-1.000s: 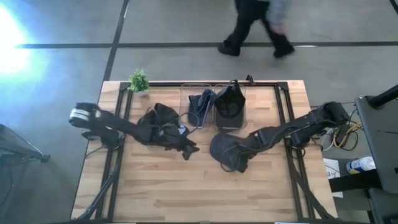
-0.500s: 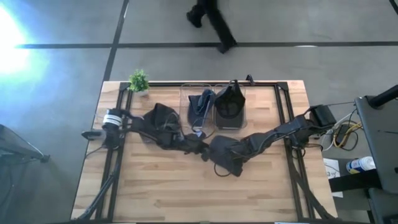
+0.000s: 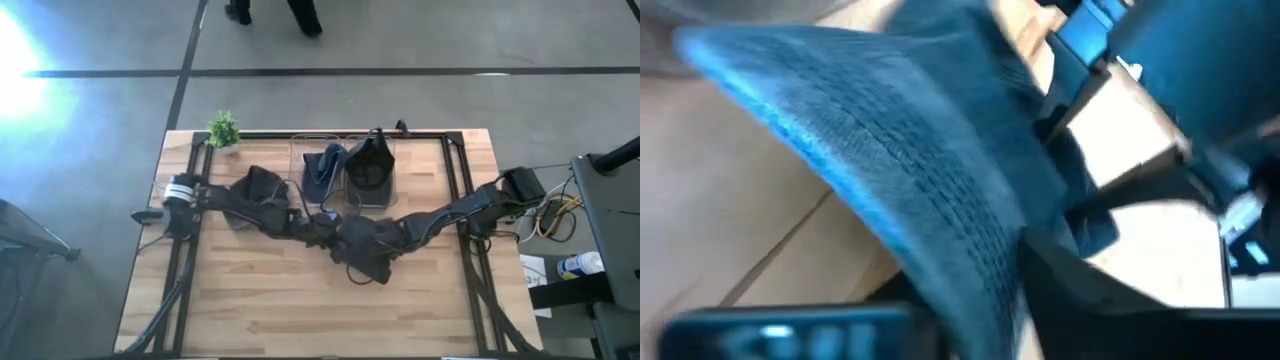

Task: Pick & Place hat
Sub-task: Put the blue cap into the left transparent bin, then put the black cap into the right transparent bin, then return to Home Position

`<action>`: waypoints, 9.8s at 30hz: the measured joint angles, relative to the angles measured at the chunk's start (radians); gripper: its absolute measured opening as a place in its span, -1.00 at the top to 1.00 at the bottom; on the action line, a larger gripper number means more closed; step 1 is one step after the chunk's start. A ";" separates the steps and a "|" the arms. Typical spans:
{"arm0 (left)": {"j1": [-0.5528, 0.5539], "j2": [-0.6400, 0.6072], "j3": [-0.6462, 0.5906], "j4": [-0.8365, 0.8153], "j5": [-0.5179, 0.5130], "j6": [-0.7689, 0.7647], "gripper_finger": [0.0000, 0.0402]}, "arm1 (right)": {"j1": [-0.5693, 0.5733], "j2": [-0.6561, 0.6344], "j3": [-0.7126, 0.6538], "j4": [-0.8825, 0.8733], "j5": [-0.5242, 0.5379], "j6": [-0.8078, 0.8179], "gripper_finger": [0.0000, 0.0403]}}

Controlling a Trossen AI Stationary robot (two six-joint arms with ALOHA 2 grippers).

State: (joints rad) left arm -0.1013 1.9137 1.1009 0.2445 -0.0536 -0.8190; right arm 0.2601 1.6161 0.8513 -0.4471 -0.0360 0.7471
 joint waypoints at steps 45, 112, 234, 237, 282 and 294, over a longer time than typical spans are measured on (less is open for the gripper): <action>0.022 -0.116 0.173 -0.768 -0.615 0.468 0.80 | -0.001 -0.422 0.005 -0.178 0.402 0.215 0.09; -0.251 -0.862 -0.743 -0.774 -0.568 0.056 0.13 | -0.012 -0.423 -0.005 -0.230 0.376 0.161 0.09; -0.110 -0.836 -0.185 -0.589 -0.396 0.257 0.20 | 0.047 -0.937 -0.020 -0.117 0.453 0.119 0.09; -0.110 -0.966 -0.312 -0.537 -0.397 0.257 0.20 | 0.047 -0.948 -0.061 0.009 0.450 0.084 0.09; -0.109 -1.580 -0.932 -0.307 -0.453 0.017 0.20 | 0.034 -1.562 -0.842 0.607 0.331 -0.119 0.09; -0.090 -1.689 -1.071 -0.222 -0.441 0.030 0.20 | -0.010 -1.617 -0.842 0.600 0.326 -0.118 0.09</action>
State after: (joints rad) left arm -0.1911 0.2244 0.0303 0.0221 -0.4942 -0.7891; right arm 0.2505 -0.0005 0.0090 0.1529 0.2901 0.6289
